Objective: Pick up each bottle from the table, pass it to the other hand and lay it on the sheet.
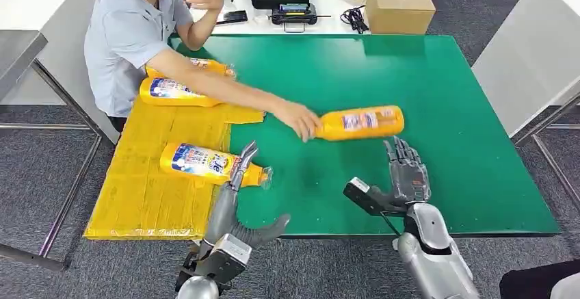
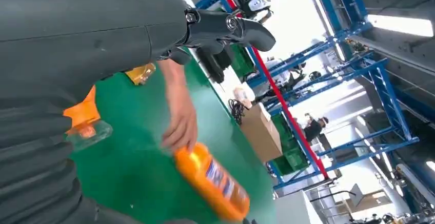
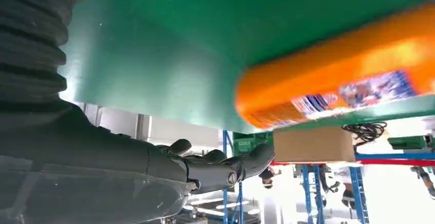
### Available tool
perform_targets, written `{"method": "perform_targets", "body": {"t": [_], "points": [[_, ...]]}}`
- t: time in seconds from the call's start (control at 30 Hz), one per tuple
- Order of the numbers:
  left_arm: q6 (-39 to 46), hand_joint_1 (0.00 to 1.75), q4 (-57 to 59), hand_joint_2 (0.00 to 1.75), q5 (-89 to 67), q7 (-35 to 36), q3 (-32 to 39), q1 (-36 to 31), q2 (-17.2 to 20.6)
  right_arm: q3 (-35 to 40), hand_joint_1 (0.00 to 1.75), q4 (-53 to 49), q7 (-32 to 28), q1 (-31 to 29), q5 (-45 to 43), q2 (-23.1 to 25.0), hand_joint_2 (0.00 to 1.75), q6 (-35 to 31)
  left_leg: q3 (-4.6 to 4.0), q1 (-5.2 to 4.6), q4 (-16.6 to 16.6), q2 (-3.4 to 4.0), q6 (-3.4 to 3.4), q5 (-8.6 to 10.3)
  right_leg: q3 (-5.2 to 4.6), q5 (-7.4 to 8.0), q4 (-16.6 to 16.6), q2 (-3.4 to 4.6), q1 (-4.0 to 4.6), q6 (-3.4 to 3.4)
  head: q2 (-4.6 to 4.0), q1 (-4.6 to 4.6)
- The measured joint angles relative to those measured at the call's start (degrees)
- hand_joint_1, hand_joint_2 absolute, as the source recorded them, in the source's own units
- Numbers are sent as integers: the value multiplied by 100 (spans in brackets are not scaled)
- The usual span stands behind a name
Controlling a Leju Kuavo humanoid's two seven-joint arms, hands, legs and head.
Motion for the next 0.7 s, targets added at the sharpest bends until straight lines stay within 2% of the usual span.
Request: {"method": "perform_targets", "body": {"t": [0.4, 0.7], "points": [[-6, 0, 0, 175, -15, 24, 2, -4, 0, 24, 0, 35, 166, -160, 173, -186, 175, 88, 1, 1, 0, 1, 0, 1, 1, 1, 1, 1, 1, 0, 0, 0], [-128, 0, 13, 175, 43, 35, -20, -146, 0, 39, 0, 512, 26, -597, -75, -160, 175, 346, 1, 1, 0, 1, 0, 1, 0, 1, 1, 1, 0, 1, 0, 0]]}}
